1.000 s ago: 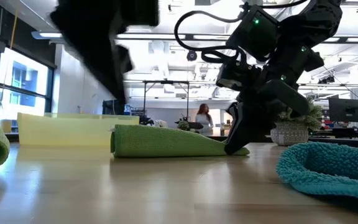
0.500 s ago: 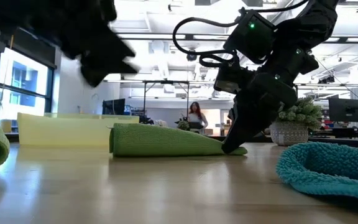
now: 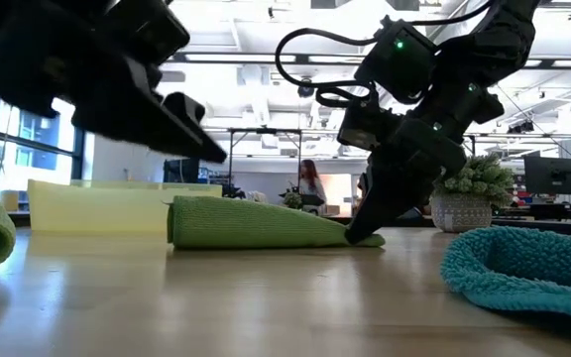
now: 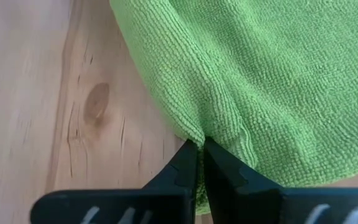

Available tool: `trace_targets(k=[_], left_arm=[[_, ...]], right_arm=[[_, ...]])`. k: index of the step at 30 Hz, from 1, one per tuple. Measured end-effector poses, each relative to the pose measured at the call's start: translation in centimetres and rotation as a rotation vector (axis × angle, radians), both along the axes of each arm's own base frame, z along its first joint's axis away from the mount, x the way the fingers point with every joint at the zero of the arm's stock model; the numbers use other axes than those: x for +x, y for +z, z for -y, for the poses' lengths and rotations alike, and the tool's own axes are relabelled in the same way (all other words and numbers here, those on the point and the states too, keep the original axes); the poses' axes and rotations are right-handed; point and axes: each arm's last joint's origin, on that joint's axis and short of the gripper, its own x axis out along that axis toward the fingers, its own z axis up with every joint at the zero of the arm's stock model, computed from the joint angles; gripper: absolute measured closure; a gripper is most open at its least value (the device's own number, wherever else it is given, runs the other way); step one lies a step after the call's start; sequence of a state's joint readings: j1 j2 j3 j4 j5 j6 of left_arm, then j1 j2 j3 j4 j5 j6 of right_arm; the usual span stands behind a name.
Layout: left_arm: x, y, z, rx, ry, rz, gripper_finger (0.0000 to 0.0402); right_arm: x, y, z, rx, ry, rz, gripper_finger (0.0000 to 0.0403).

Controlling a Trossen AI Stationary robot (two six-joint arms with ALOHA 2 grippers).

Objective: Roll microfiber towels into tight, uniform cylinder then place into a basket
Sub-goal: Roll the green microfiber towel

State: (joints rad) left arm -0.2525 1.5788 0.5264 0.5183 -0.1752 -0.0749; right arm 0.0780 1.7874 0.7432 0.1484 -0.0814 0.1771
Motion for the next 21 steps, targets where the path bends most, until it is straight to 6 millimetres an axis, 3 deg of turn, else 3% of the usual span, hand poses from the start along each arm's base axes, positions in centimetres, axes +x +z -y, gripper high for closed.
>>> trace_targets(k=[10, 21], left_arm=[[0.2, -2.4, -0.1, 0.027, 0.009, -0.091, 0.0192], [-0.1, -4.5, -0.7, 0.144, 0.162, -0.190, 0.0193]], right_arm=[[0.1, 0.1, 0.0, 0.000, 0.001, 0.016, 0.0395], [0.2, 0.1, 0.0, 0.001, 0.002, 0.021, 0.0395]])
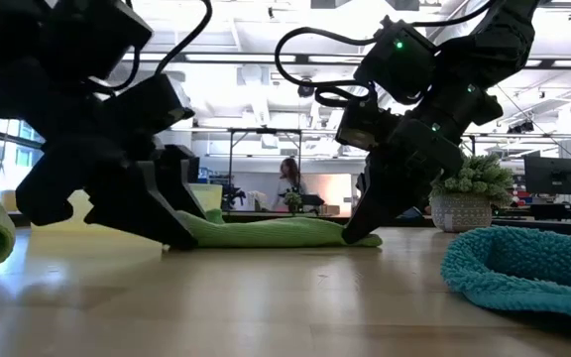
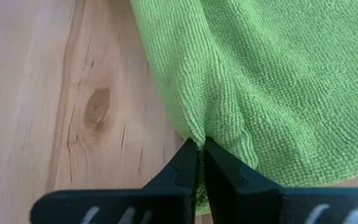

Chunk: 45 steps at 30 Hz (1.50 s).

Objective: Roll microfiber towels into tight, uniform cylinder then place into a basket
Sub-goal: Roll the green microfiber towel

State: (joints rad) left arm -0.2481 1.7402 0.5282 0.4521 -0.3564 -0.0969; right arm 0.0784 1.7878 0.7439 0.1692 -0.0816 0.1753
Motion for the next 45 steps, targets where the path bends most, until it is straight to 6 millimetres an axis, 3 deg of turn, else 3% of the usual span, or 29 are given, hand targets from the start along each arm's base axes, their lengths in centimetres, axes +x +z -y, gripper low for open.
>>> trace_targets(k=[8, 12, 17, 19, 23, 30, 37, 45], left_arm=[[0.0, -0.5, -0.3, -0.090, 0.103, 0.003, 0.0220], [0.1, -0.5, -0.9, -0.136, 0.169, 0.012, 0.0276], [0.2, -0.6, -1.5, -0.196, 0.191, 0.005, 0.0370], [0.3, -0.6, -1.7, -0.231, 0.184, -0.001, 0.0390], [0.4, -0.6, -2.2, -0.330, 0.207, 0.000, 0.0384], [0.6, -0.5, -3.3, -0.506, 0.276, 0.004, 0.0396], [0.8, -0.5, -4.1, -0.634, 0.295, 0.000, 0.0396], [0.8, -0.5, -4.3, -0.686, 0.324, -0.003, 0.0396]], right_arm=[[0.0, 0.0, 0.0, 0.001, 0.000, 0.001, 0.0395], [0.0, 0.0, 0.0, 0.002, 0.004, 0.002, 0.0380], [0.0, 0.3, -0.1, -0.029, 0.107, 0.019, 0.0329], [-0.2, 0.7, -0.1, -0.045, 0.130, 0.026, 0.0308], [-0.8, 2.7, -0.1, -0.090, 0.181, 0.059, 0.0279], [-2.0, 5.4, -1.6, -0.206, 0.327, 0.125, 0.0274], [-1.7, 4.1, -3.1, -0.533, 0.268, 0.097, 0.0274], [-1.3, 2.4, -3.3, -0.506, 0.253, 0.057, 0.0242]])
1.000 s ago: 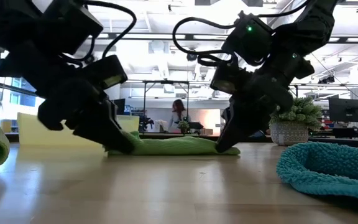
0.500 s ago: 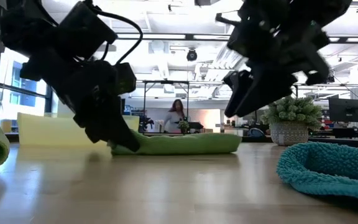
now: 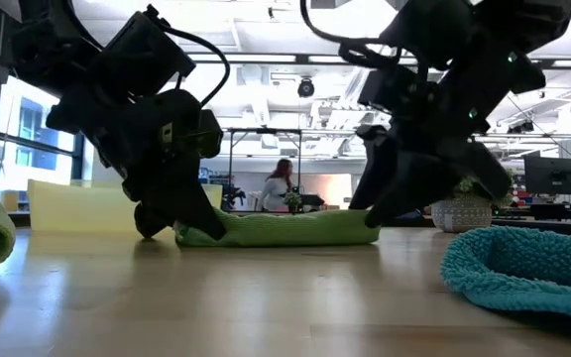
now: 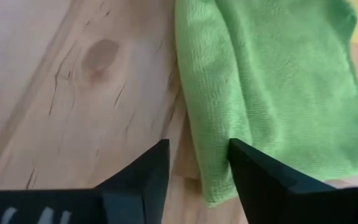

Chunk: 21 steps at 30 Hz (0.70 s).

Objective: Roll microfiber towels into tight, uniform cylinder then place into a basket
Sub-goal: Roll the green microfiber towel

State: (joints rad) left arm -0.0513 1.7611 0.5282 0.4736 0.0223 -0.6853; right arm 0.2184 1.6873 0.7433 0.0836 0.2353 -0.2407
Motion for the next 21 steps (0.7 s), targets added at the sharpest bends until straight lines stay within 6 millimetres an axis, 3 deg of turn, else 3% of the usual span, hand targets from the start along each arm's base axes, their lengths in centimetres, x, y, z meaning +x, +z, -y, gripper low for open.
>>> trace_targets(k=[4, 7, 10, 16, 21], left_arm=[[0.0, 0.0, 0.0, -0.002, 0.002, 0.001, 0.0396], [0.0, 0.0, 0.0, -0.005, 0.000, 0.001, 0.0396], [0.0, 0.0, 0.1, -0.018, -0.012, 0.004, 0.0396], [0.2, 0.5, 0.1, -0.038, -0.023, 0.045, 0.0395], [0.2, 0.9, 0.2, -0.088, -0.034, 0.054, 0.0392]], right_arm=[[0.2, -0.7, 0.3, 0.002, -0.016, -0.014, 0.0223], [0.3, -0.8, 0.7, 0.026, -0.060, -0.010, 0.0233], [0.4, -0.7, 1.1, 0.041, -0.089, -0.008, 0.0272], [0.4, -1.0, 1.6, 0.126, -0.063, -0.038, 0.0384], [0.5, -1.0, 2.1, 0.324, -0.085, -0.064, 0.0388]])
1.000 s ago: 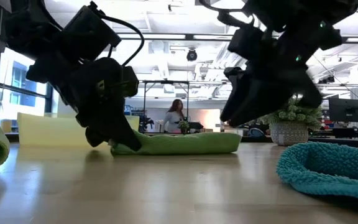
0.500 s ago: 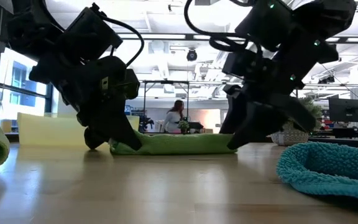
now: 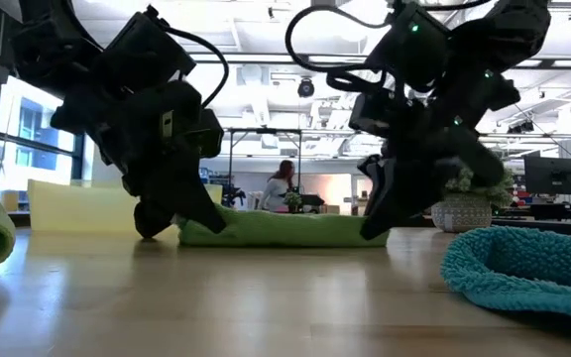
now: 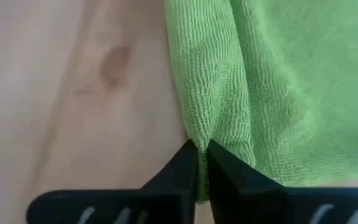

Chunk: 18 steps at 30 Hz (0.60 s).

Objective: Roll microfiber towels into tight, uniform cylinder then place into a basket
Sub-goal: Roll the green microfiber towel

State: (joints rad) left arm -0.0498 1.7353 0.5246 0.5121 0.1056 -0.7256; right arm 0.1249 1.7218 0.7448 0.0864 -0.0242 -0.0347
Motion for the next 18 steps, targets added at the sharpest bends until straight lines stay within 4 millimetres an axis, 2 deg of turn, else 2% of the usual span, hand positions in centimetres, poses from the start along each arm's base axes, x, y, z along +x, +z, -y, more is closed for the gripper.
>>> trace_targets(k=[3, 8, 13, 18], left_arm=[[0.1, 0.1, 0.1, -0.056, 0.007, 0.001, 0.0391], [0.2, 0.3, 0.1, -0.204, 0.114, -0.013, 0.0391], [0.2, 0.4, 0.1, -0.342, 0.226, -0.042, 0.0390], [0.2, 0.3, 0.1, -0.415, 0.297, -0.069, 0.0390]], right_arm=[[0.1, 0.0, 0.7, 0.161, -0.005, -0.025, 0.0398], [0.2, 0.2, 2.1, 0.392, -0.066, -0.063, 0.0398], [0.2, 0.1, 3.7, 0.497, -0.246, -0.099, 0.0400], [-0.2, -0.1, 5.0, 0.524, -0.401, -0.142, 0.0400]])
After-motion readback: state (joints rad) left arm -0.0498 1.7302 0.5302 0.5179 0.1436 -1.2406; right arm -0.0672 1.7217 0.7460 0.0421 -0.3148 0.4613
